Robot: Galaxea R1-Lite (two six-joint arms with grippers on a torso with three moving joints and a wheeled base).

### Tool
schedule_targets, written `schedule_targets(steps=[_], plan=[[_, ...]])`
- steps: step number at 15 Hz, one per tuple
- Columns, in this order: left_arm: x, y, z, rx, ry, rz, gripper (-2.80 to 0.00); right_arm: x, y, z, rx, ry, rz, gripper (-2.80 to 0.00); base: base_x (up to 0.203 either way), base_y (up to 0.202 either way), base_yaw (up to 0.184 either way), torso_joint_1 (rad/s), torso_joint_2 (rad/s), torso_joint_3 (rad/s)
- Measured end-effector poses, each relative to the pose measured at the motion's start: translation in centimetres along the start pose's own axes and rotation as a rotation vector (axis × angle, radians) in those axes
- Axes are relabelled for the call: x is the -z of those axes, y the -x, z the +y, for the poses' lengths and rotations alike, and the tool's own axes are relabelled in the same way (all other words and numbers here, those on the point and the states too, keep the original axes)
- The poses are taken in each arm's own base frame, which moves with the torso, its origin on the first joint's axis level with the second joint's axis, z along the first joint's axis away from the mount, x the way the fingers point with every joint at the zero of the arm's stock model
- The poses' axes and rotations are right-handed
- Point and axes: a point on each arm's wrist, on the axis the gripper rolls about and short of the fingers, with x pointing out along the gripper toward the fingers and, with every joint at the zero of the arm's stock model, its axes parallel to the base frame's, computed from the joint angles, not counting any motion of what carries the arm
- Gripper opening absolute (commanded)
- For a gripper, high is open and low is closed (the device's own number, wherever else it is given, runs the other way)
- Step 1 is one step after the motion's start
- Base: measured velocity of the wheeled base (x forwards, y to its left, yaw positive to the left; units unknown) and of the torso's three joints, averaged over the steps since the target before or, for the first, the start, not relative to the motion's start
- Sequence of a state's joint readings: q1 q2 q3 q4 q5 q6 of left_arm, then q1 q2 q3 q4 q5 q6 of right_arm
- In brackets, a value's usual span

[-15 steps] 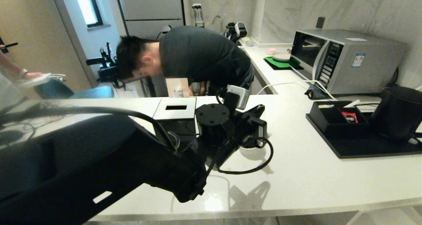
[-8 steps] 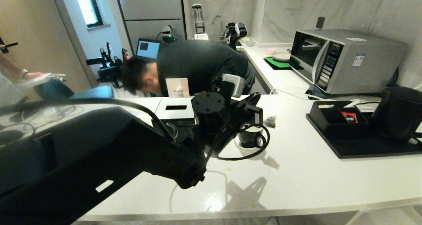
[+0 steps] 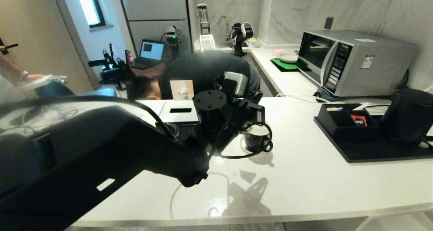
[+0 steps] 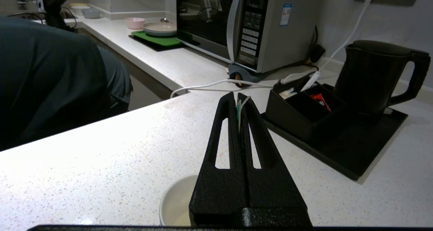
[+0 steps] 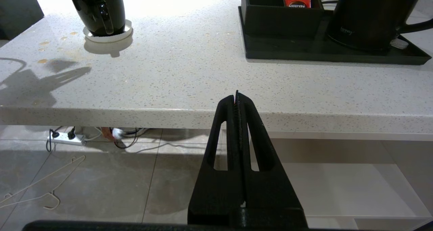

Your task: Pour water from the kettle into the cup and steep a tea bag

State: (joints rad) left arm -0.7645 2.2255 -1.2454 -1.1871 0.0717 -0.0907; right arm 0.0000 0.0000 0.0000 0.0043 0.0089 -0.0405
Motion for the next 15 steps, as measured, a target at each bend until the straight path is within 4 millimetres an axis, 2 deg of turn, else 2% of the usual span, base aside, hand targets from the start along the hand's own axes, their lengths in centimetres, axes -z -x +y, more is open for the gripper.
schedule_targets(steps=[3,8,15], plan=[[-0.5,-0.4,0.3,-0.011,-0.03,0.005,-2.8,0.0,0.0,0.0,0.0,0.0,0.0,-2.8,0.0,0.0,0.0,0.0,0.0,0.0],[-1.2,-1.1,2.1,-0.056,-0.114,0.032,-2.8,0.0,0.0,0.0,0.0,0.0,0.0,-2.8,0.0,0.0,0.0,0.0,0.0,0.0],[-3.8,-2.3,2.4,-0.059,-0.157,-0.05,-2.8,0.0,0.0,0.0,0.0,0.0,0.0,-2.8,0.0,0.0,0.0,0.0,0.0,0.0]])
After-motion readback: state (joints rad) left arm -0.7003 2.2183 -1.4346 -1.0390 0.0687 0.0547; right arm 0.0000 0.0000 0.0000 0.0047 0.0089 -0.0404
